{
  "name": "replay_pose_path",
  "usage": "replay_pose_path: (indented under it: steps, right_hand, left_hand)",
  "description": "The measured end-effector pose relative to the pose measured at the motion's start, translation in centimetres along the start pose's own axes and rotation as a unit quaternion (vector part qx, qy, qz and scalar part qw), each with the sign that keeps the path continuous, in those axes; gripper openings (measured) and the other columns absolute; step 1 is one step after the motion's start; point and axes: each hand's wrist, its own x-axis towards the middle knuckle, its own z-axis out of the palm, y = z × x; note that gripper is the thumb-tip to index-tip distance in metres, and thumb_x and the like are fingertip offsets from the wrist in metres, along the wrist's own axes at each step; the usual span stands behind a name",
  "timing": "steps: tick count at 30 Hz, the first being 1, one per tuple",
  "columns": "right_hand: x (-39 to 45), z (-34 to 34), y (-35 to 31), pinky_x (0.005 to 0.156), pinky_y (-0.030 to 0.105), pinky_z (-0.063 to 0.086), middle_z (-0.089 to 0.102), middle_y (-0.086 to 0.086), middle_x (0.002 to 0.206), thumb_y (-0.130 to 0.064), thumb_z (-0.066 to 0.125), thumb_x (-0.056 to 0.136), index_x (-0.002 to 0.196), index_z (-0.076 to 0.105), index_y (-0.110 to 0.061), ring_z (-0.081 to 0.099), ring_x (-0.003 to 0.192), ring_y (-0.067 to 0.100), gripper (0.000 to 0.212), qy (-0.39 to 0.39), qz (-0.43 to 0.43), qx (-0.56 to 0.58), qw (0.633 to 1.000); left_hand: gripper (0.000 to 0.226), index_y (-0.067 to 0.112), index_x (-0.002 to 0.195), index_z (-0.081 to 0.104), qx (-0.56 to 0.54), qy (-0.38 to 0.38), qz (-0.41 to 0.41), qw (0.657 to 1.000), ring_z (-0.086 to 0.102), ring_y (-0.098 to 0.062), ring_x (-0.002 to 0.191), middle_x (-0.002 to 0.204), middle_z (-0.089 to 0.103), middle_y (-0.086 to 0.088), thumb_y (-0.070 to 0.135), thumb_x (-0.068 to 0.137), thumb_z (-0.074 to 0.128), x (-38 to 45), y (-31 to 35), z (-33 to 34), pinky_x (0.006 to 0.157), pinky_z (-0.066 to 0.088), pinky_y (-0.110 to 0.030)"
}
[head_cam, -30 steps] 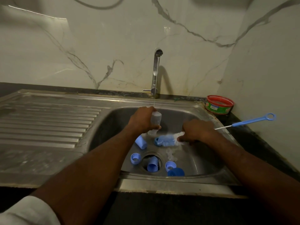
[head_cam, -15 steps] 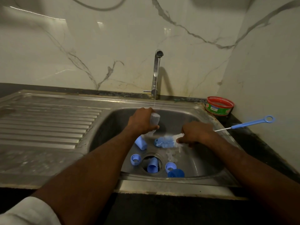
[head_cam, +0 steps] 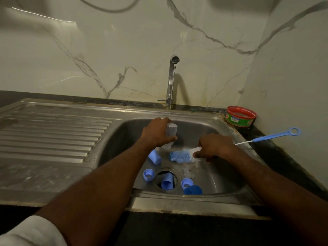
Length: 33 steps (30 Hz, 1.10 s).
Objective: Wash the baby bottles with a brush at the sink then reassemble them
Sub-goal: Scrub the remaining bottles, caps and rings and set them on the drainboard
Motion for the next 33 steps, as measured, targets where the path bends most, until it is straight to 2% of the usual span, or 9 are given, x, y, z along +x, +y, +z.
replay_pose_path:
  steps: [5,11,13,18,22,26,28,31,33]
  right_hand:
    - [0.3,0.2,0.4,0.094,0.043,0.052,0.068,-0.004,0.093,-0.056,0.064,0.092,0.107,0.065,-0.025,0.064,0.090,0.014,0.035,0.043,0.003,0.003,0.999]
    - [-0.1,-2.2,1.0,0.077,0.036,0.047,0.068,0.003,0.109,-0.060,0.054,0.096,0.119,0.065,-0.025,0.059,0.091,0.018,0.043,0.257,0.047,0.038,0.965]
    - [-0.1,-2.3,0.8,0.080,0.037,0.050,0.067,0.004,0.108,-0.058,0.055,0.097,0.119,0.064,-0.024,0.061,0.093,0.019,0.042,0.255,0.055,0.040,0.965]
    - [-0.2,0.0,0.9,0.087,0.032,0.046,0.063,0.002,0.117,-0.038,0.065,0.096,0.120,0.061,-0.019,0.058,0.099,0.016,0.031,0.092,0.024,0.013,0.995]
    - [-0.5,-0.9,0.8,0.084,0.037,0.050,0.066,0.002,0.111,-0.046,0.062,0.096,0.115,0.065,-0.023,0.062,0.099,0.019,0.030,0.166,0.035,0.000,0.986]
    - [-0.9,-2.8,0.6,0.069,0.033,0.043,0.069,0.005,0.102,-0.051,0.053,0.100,0.114,0.065,-0.021,0.064,0.087,0.022,0.036,0.346,0.061,0.059,0.934]
    - [-1.1,-2.8,0.6,0.071,0.032,0.042,0.068,0.005,0.105,-0.050,0.056,0.098,0.117,0.065,-0.019,0.062,0.089,0.022,0.037,0.295,0.061,0.058,0.952]
    - [-1.2,-1.4,0.9,0.071,0.028,0.037,0.063,0.000,0.105,-0.048,0.058,0.098,0.120,0.065,-0.021,0.058,0.091,0.017,0.035,0.169,0.041,-0.007,0.985]
    - [-1.2,-1.2,1.0,0.073,0.030,0.041,0.065,0.002,0.110,-0.048,0.057,0.098,0.120,0.064,-0.023,0.061,0.097,0.018,0.034,0.175,0.036,-0.004,0.984]
  left_hand:
    - [0.075,0.024,0.140,0.048,-0.023,0.021,0.028,0.999,0.050,-0.020,0.123,0.137,0.055,-0.005,0.055,0.079,0.079,-0.1,0.5,-0.7,0.102,0.045,-0.038]
    - [0.073,0.018,0.139,0.048,-0.148,0.293,0.139,0.934,0.051,-0.009,0.114,0.133,0.053,-0.004,0.059,0.084,0.070,0.0,3.7,-3.6,0.088,0.043,-0.010]
    - [0.072,0.018,0.138,0.048,-0.150,0.247,0.125,0.949,0.053,-0.012,0.115,0.133,0.053,-0.004,0.059,0.083,0.071,0.1,3.3,-3.0,0.092,0.048,-0.020]
    - [0.073,0.018,0.129,0.058,0.086,-0.191,-0.064,0.976,0.060,-0.021,0.109,0.125,0.061,-0.003,0.054,0.071,0.086,-0.8,0.0,-0.6,0.095,0.052,-0.037]
    - [0.071,0.021,0.131,0.055,-0.011,-0.014,-0.011,1.000,0.055,-0.014,0.109,0.126,0.058,0.000,0.054,0.075,0.083,-0.5,0.4,-1.8,0.092,0.047,-0.032]
    - [0.070,0.019,0.133,0.050,-0.154,0.239,0.124,0.951,0.055,-0.011,0.108,0.127,0.056,-0.002,0.058,0.080,0.075,-0.2,2.6,-3.2,0.087,0.049,-0.023]
    - [0.070,0.020,0.131,0.050,-0.143,0.178,0.102,0.968,0.055,-0.012,0.105,0.125,0.058,-0.002,0.062,0.080,0.072,-0.2,2.4,-2.8,0.088,0.051,-0.028]
    - [0.074,0.022,0.128,0.056,0.062,-0.114,-0.015,0.991,0.059,-0.016,0.101,0.121,0.063,-0.002,0.064,0.072,0.080,-0.7,0.7,-1.3,0.088,0.052,-0.036]
    - [0.073,0.024,0.127,0.057,0.076,-0.106,-0.011,0.991,0.058,-0.016,0.101,0.121,0.063,-0.001,0.063,0.070,0.081,-0.7,0.1,-0.9,0.087,0.051,-0.033]
